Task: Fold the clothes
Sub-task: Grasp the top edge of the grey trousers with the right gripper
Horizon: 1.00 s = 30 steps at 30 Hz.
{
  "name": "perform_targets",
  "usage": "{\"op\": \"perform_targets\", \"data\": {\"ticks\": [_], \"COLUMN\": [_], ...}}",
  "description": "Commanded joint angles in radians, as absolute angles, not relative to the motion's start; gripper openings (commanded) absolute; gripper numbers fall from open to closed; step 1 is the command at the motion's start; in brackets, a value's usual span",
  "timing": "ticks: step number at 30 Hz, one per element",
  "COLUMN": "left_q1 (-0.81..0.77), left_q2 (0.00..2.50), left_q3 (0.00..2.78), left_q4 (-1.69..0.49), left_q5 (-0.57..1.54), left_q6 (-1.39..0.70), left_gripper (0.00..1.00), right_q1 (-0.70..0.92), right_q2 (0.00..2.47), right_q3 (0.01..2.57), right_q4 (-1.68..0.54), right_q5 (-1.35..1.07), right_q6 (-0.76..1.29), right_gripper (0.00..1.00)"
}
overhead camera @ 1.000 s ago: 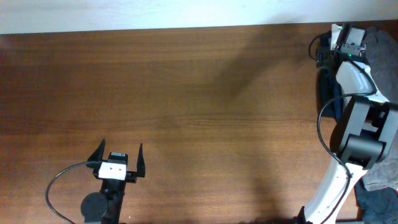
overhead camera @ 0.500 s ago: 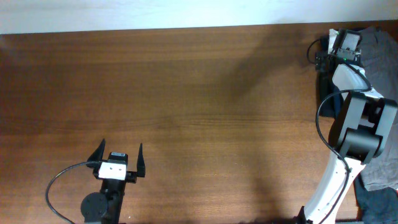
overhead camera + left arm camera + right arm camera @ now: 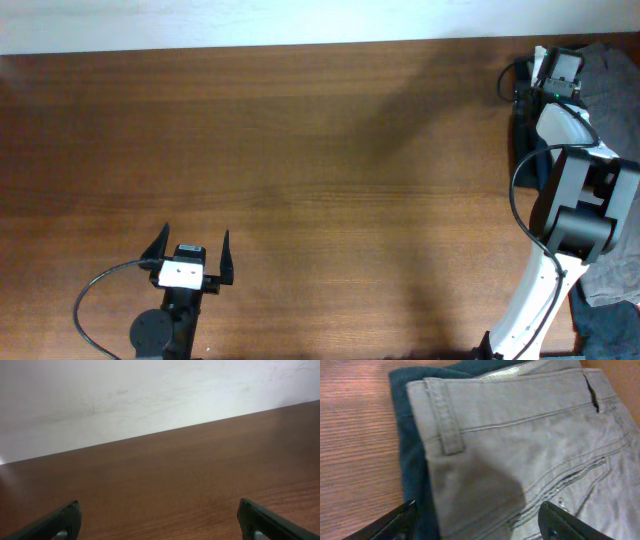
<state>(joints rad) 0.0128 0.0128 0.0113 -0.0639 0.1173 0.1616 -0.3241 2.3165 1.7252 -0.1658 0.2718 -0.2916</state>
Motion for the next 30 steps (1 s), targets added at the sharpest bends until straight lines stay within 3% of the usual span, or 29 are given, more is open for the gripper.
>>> {"op": "perform_targets", "data": {"ticks": [1, 11, 13, 16, 22, 30], "left_q1": [0.016, 0.016, 0.016, 0.016, 0.016, 0.016], "left_q2": [0.008, 0.008, 0.008, 0.008, 0.008, 0.008], "left_q3": [0.009, 0.009, 0.009, 0.009, 0.009, 0.009], "left_q4": [-0.068, -0.068, -0.068, -0.068, -0.068, -0.068], "left_q5": [0.134, 0.134, 0.134, 0.134, 0.134, 0.134], "left_q6": [0.174, 0.174, 0.174, 0.174, 0.174, 0.174], "left_gripper": [0.99, 0.99, 0.99, 0.99, 0.99, 0.99], "right_q1": [-0.345, -0.35, -0.35, -0.35, -0.347, -0.342], "right_q2": [2.319, 2.341, 2.345, 2.343, 2.323, 2.244], "right_q3": [1.74, 1.74, 1.74, 1.74, 1.751, 1.751], "right_q4": [-0.16, -0.155, -0.154, -0.149, -0.151, -0.184], "right_q5": [0.293, 0.292, 0.292, 0.293, 0.326, 0.326], "right_q6": [-0.28, -0.283, -0.282, -0.278, -0.196, -0.136], "right_gripper": [0.78, 0.78, 0.7, 0.38, 0.06, 0.04]}}
